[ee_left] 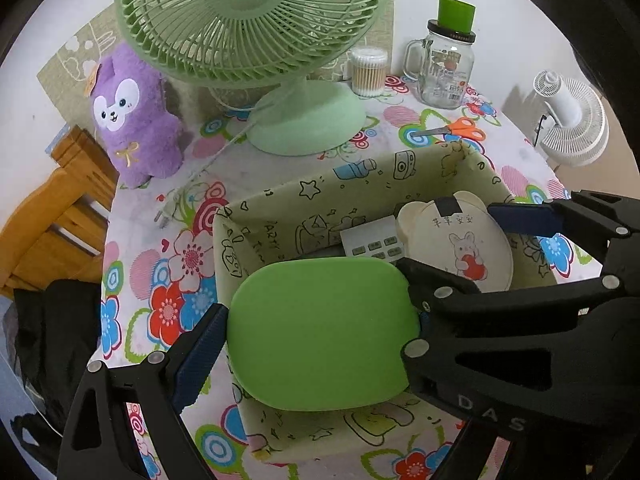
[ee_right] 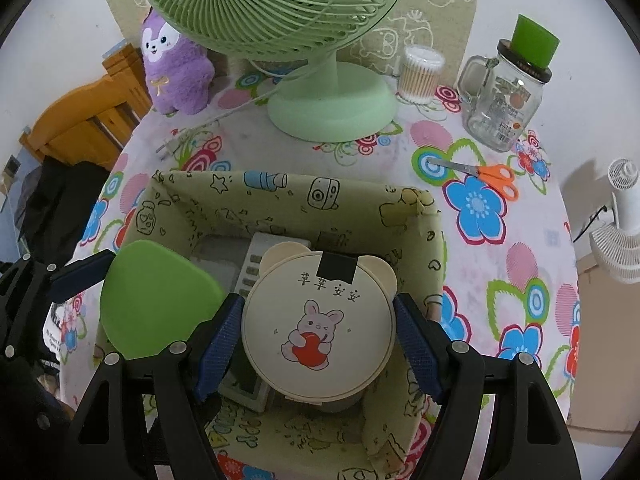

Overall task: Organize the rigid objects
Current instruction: 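Carry the green pad and bear coaster over the box with both grippers, then lower the pad and coaster into the box and open both grippers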

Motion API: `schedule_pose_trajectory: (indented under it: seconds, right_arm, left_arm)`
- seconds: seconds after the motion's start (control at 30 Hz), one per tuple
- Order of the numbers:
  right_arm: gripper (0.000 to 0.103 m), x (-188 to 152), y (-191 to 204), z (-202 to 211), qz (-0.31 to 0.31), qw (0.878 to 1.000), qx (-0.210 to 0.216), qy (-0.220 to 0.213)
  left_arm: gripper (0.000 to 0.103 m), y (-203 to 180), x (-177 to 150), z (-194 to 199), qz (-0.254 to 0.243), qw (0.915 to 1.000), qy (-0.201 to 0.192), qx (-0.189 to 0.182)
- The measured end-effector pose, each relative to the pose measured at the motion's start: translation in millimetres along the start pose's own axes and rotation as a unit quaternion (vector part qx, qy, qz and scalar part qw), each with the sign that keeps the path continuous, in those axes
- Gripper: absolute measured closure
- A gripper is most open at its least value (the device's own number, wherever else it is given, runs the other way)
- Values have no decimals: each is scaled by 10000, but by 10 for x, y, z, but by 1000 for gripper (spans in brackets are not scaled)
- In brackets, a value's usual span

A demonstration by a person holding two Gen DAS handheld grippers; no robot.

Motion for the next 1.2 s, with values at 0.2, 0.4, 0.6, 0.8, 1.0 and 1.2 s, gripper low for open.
schedule_pose_trajectory:
  seconds: [0.2, 0.4, 0.6, 0.8, 1.0, 1.2]
  right_arm:
    - [18, 6, -31, 33, -79, 10000, -19, -13]
    - [18, -35, -65, 207, -160, 9997, 132, -111]
    - [18, -93, -174, 363, -243, 9994, -58, -223]
    - [18, -169, -329, 330, -471, 9987, -176, -92]
    - [18, -229, -400, 285, -587, 9978, -297, -21]
    - [18, -281, -410, 215, -633, 9975, -296, 100]
  left_arm:
    - [8, 28, 10, 7, 29, 9999, 21, -99]
    - [8, 3, 23, 38, 84, 9995, 52, -290]
    - [8, -138, 71, 23, -34, 9991, 25, -421]
    - [8, -199, 92, -79, -82, 9987, 102, -500]
    - [8, -212, 89, -197, -62, 9981, 234, -572]
    - [8, -221, 57, -294, -90, 9976, 347, -595]
Point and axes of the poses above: each gripper's, at about its wrist camera, not at the fingertips, and z roughly against the way its jaws point, y to its left, x to its top, the point moved 5 cm from there along -z, roughly the way its jaws point, and after that the axes turned 3 degrees about y, right-handed, at the moved point
